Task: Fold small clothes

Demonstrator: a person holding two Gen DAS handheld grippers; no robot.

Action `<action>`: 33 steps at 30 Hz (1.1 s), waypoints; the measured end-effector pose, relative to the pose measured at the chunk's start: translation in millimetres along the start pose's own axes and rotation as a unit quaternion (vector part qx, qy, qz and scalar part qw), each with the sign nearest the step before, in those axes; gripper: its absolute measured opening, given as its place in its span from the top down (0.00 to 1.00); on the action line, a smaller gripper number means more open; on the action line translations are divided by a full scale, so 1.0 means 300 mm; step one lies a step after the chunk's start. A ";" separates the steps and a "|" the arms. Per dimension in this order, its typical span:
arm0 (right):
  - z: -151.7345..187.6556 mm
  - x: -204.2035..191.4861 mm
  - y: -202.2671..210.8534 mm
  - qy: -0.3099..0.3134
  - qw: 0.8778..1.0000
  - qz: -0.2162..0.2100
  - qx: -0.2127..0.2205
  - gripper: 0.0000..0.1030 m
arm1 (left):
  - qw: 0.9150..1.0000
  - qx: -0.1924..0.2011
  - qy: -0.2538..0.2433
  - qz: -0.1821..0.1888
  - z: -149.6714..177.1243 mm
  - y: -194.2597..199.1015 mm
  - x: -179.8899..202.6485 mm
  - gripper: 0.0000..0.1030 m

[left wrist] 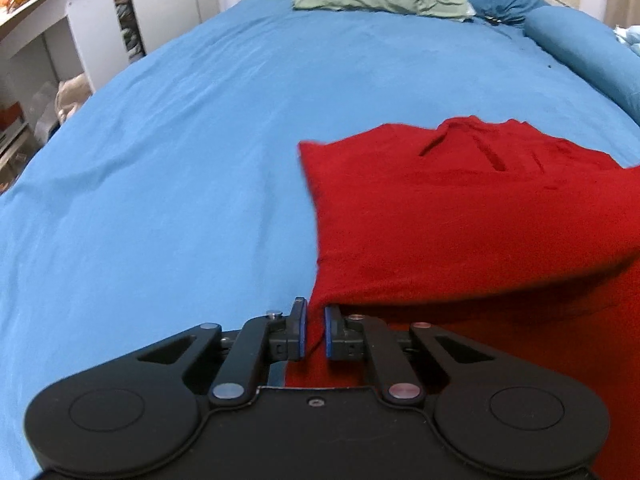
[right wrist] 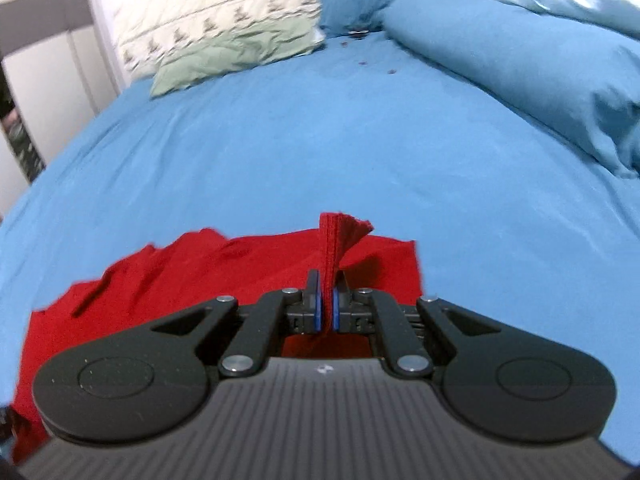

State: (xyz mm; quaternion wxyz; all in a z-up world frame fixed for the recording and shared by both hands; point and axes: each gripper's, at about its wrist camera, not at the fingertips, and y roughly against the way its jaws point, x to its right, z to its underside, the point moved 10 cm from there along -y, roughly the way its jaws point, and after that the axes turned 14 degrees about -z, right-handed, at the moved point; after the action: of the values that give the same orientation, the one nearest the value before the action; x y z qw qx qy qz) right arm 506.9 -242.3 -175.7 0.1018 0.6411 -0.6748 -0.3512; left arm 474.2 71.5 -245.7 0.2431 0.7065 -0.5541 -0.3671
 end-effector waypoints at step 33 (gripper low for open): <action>0.227 0.067 -0.112 0.088 0.996 -0.030 -0.017 0.12 | 0.997 0.054 -0.001 0.055 -0.086 -0.043 0.187 0.44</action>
State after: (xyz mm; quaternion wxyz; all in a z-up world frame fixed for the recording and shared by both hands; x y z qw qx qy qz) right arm 490.2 -235.5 -252.2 0.1608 0.6879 -0.6373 -0.3078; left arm 508.8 19.5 -253.6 0.2237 0.6871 -0.6111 -0.3231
